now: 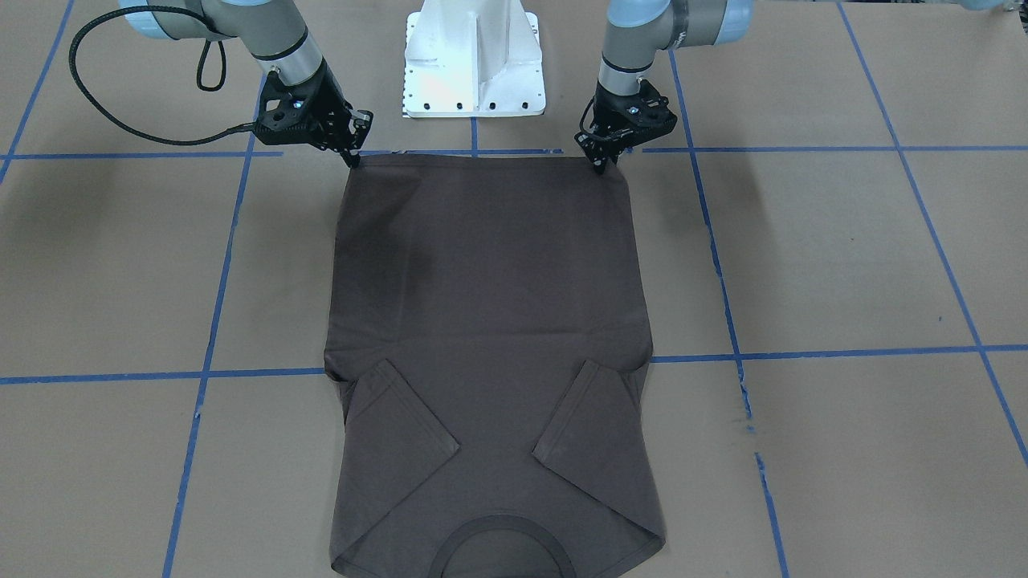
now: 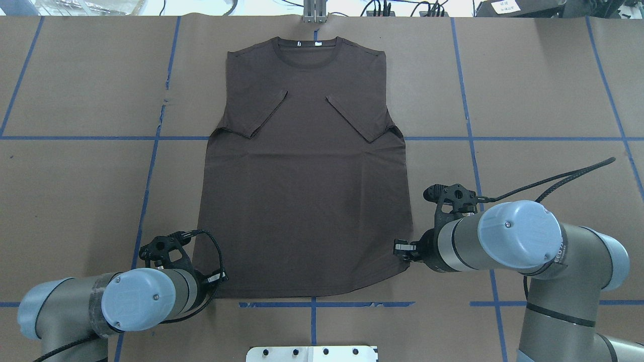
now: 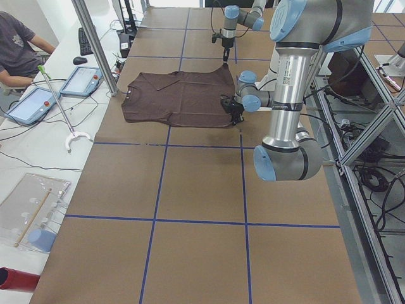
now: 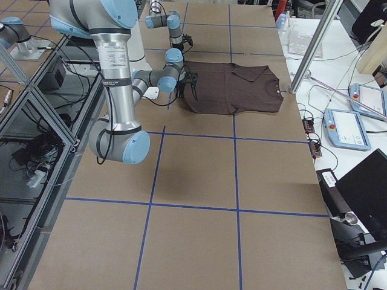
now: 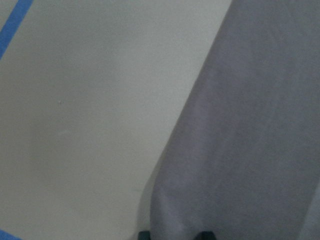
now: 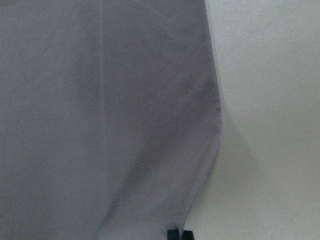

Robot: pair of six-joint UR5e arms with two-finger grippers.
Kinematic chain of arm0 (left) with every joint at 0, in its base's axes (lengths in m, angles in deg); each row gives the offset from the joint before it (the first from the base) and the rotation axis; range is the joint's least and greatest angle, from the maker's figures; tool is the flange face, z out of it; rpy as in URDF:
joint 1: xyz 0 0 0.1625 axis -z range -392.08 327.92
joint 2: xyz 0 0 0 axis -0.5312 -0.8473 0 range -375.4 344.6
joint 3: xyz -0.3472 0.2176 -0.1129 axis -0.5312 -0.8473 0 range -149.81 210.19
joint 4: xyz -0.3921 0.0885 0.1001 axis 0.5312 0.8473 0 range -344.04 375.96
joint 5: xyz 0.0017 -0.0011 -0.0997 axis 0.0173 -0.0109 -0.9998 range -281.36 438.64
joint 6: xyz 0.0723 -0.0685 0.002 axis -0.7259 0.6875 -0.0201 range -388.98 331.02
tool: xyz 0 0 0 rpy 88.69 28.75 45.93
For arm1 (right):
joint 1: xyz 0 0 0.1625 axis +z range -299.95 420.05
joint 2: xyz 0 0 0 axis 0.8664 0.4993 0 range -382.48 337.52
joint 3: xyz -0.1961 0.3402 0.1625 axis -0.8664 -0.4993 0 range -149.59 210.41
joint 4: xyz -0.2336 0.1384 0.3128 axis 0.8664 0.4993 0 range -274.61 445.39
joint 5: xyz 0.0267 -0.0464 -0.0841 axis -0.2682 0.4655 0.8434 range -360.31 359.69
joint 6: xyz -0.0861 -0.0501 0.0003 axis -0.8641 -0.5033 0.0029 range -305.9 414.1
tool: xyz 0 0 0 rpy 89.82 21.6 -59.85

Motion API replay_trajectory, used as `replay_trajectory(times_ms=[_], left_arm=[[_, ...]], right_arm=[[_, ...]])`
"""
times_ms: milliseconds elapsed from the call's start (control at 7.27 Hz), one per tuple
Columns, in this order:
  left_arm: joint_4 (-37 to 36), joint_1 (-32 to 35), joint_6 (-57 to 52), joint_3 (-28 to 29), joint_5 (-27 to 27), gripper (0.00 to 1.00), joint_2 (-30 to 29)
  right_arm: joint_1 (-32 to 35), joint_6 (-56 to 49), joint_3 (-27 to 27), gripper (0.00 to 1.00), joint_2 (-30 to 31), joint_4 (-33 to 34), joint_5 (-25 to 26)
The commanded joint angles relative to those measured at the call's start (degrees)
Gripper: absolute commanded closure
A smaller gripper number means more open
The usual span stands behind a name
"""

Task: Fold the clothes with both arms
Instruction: 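Grasp both hem corners nearest the robot with the left and right grippers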

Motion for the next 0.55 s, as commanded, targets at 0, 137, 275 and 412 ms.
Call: replay_trajectory(times_ms=[0,137,275,412], left_arm=[[-1.4,0.0,-0.1,-0.4,-0.2,0.77,-0.5],[-1.6,0.0,-0.1,-1.0,-0.2,0.88,-0.5],[-2.1,0.0,-0.1,-2.1,-0.2,1.0,-0.5],[-3.9,0.0,-0.1,-3.9,-0.2,1.0,-0.5]], right_arm=[[0.0,0.0,-0.1,1.0,0.0,0.0,0.0],[0.0,0.0,-0.1,1.0,0.0,0.0,0.0],[0.1,0.0,-0.1,1.0,0.1,0.0,-0.3],[0.9,0.0,0.1,1.0,0.4,0.0,-2.3]])
